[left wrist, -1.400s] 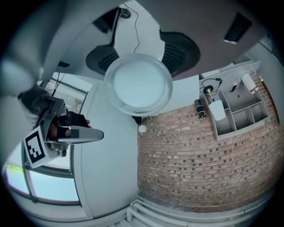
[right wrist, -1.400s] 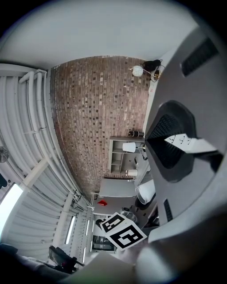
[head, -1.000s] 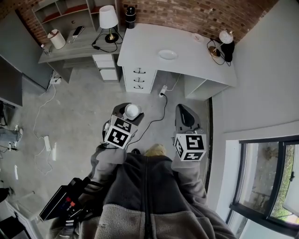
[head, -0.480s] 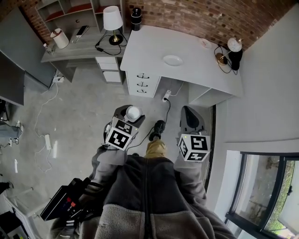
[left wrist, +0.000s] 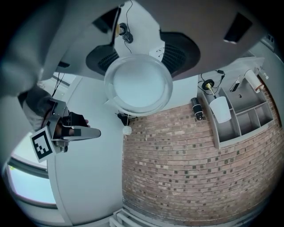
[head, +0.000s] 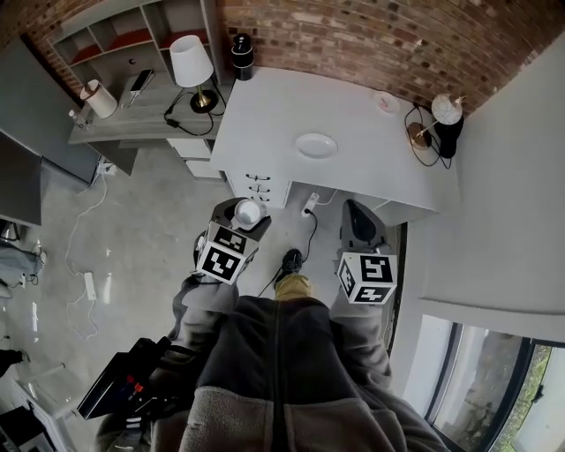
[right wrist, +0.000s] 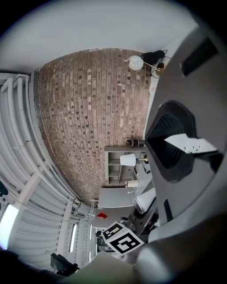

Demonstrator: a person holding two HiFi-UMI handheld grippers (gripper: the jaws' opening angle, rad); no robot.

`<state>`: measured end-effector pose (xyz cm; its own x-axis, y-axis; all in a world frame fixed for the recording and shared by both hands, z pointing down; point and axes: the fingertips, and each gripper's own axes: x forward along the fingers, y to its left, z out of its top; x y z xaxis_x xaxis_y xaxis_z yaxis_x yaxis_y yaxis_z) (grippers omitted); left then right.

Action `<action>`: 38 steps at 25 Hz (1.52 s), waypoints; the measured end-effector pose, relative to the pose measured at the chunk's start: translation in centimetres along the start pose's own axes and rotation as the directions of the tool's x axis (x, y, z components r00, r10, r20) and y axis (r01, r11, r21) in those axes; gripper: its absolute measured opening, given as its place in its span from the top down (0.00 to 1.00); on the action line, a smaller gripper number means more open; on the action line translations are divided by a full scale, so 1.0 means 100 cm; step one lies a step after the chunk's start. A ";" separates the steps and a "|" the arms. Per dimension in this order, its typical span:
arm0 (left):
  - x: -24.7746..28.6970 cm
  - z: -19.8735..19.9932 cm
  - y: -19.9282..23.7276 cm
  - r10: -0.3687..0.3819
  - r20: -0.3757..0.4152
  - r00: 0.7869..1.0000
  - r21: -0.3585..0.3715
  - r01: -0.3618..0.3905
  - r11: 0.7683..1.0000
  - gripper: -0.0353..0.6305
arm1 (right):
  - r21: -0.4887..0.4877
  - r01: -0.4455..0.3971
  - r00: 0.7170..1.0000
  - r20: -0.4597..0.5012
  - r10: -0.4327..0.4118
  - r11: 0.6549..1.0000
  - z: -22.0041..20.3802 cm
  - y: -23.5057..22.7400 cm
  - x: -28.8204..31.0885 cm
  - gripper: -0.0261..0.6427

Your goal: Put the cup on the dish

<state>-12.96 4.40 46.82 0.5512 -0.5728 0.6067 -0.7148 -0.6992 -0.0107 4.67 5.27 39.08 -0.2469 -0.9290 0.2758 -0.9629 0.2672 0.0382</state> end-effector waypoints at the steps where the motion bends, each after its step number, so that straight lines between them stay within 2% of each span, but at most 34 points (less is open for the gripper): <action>1: 0.013 0.009 0.003 -0.001 0.001 1.000 -0.001 0.001 1.000 0.56 | 0.002 -0.002 1.000 -0.003 0.002 1.000 0.003 -0.012 0.010 0.96; 9: 0.098 0.086 0.022 0.006 0.023 1.000 -0.006 -0.006 1.000 0.56 | -0.006 -0.057 0.998 -0.021 0.057 0.998 0.017 -0.093 0.086 0.96; 15: 0.139 0.115 0.028 -0.002 -0.018 1.000 0.016 0.002 1.000 0.56 | 0.036 -0.076 0.996 -0.046 0.077 0.996 0.014 -0.134 0.122 0.96; 22: 0.169 0.130 0.025 -0.054 -0.056 0.997 0.046 0.057 0.997 0.56 | 0.073 -0.083 0.993 -0.073 0.088 0.994 0.003 -0.139 0.144 0.96; 29: 0.198 0.128 0.035 -0.099 -0.103 0.990 0.062 0.105 0.992 0.56 | 0.051 -0.081 0.992 -0.093 0.085 0.995 0.000 -0.137 0.169 0.96; 38: 0.226 0.118 0.052 -0.140 -0.150 0.979 0.055 0.149 0.987 0.56 | 0.016 -0.079 0.982 -0.169 0.081 0.997 -0.020 -0.129 0.193 0.96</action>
<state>0.84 -17.19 51.11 0.5751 -0.3989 0.7143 -0.5999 -0.7993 0.0366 12.53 -15.58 45.87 -0.3021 -0.8477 0.4361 -0.9419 0.3358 0.0003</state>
